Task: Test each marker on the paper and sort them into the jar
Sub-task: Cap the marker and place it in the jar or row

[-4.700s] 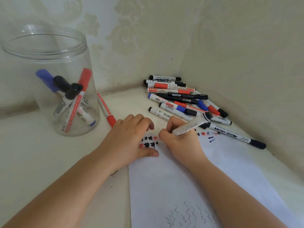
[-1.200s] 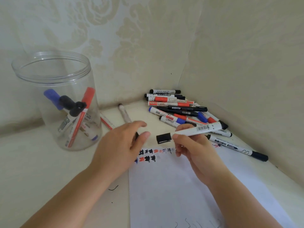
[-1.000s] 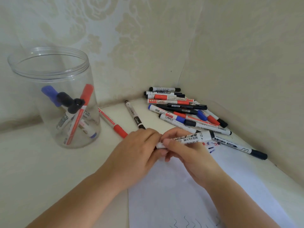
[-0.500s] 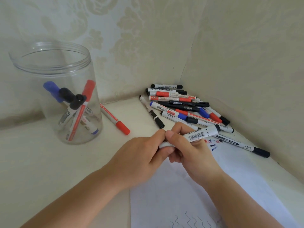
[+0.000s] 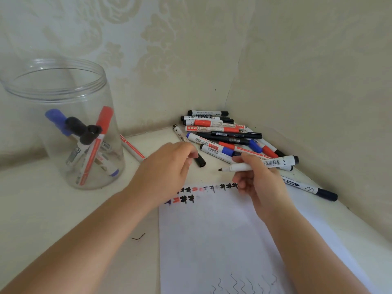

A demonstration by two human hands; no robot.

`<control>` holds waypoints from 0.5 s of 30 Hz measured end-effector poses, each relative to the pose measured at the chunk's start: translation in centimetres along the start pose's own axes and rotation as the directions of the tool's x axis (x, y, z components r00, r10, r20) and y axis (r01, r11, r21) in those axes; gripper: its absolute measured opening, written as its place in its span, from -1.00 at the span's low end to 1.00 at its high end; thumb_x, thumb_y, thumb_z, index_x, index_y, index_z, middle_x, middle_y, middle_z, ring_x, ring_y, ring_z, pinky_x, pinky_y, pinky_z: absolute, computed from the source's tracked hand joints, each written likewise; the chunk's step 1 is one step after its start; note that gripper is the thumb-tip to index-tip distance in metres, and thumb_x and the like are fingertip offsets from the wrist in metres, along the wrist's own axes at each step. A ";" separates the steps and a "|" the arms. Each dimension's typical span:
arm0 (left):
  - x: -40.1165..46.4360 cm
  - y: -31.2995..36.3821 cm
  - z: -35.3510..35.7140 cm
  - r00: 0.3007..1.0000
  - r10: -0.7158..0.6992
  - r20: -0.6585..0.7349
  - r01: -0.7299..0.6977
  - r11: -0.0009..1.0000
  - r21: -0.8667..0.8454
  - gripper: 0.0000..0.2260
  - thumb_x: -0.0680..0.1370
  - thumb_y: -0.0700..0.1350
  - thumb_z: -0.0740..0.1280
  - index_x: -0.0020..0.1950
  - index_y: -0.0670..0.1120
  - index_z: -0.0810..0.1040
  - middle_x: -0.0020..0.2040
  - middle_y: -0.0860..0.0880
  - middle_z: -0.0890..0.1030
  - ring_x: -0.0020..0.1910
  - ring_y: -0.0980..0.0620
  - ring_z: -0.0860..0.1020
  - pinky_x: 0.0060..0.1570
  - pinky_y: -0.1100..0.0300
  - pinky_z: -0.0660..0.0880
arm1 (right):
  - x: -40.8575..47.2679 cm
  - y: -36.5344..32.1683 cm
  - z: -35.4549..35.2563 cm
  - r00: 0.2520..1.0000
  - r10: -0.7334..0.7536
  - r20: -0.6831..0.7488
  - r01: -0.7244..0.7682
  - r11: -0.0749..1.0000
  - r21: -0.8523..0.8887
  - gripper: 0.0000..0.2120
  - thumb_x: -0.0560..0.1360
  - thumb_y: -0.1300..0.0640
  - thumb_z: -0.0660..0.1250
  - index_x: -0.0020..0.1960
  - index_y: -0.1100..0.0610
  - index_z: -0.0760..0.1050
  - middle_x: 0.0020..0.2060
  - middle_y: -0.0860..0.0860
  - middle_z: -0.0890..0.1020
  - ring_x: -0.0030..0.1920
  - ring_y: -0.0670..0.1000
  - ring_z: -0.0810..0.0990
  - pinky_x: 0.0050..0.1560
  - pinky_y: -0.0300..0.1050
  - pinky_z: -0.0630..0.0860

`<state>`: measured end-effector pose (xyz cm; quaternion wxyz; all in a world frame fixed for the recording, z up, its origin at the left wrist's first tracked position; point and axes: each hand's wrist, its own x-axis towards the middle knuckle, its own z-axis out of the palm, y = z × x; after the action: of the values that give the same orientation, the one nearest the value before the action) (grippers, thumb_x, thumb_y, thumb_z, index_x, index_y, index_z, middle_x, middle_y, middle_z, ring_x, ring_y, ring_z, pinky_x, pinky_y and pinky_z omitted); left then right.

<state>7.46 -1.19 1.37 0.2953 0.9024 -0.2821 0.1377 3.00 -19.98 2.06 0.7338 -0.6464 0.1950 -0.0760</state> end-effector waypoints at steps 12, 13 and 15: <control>3.0 -2.5 1.3 0.950 0.103 0.296 -0.239 0.849 0.471 -0.74 0.55 0.02 0.14 0.14 -0.09 0.44 0.07 -0.04 0.51 0.00 -0.05 0.40 -0.06 0.09 0.31 | -0.5 0.2 0.6 0.985 -0.079 0.154 0.087 0.995 -0.050 -0.79 0.48 0.17 0.34 -0.32 0.18 0.51 -0.57 -0.02 0.44 -0.52 -0.06 0.33 -0.50 -0.21 0.27; 2.6 -2.7 1.0 0.955 0.089 0.282 -0.221 0.848 0.482 -0.74 0.54 0.01 0.14 0.12 -0.10 0.45 0.04 -0.06 0.51 -0.01 -0.06 0.40 -0.07 0.09 0.31 | -0.6 0.3 0.7 0.978 -0.073 0.194 0.087 0.994 -0.063 -0.77 0.47 0.16 0.37 -0.34 0.16 0.48 -0.57 -0.04 0.41 -0.53 -0.07 0.30 -0.50 -0.23 0.25; 1.6 -3.1 0.4 0.967 0.051 0.249 -0.171 0.854 0.491 -0.74 0.52 0.00 0.15 0.06 -0.14 0.47 -0.01 -0.09 0.52 -0.04 -0.09 0.41 -0.08 0.06 0.31 | -0.8 0.6 1.1 0.971 -0.045 0.236 0.074 0.991 -0.114 -0.77 0.45 0.15 0.39 -0.34 0.14 0.44 -0.58 -0.07 0.40 -0.55 -0.08 0.28 -0.52 -0.25 0.24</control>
<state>10.63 -0.06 0.36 0.0043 0.9399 -0.3197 0.1202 2.58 -18.59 1.69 0.7080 -0.7001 0.0921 -0.0096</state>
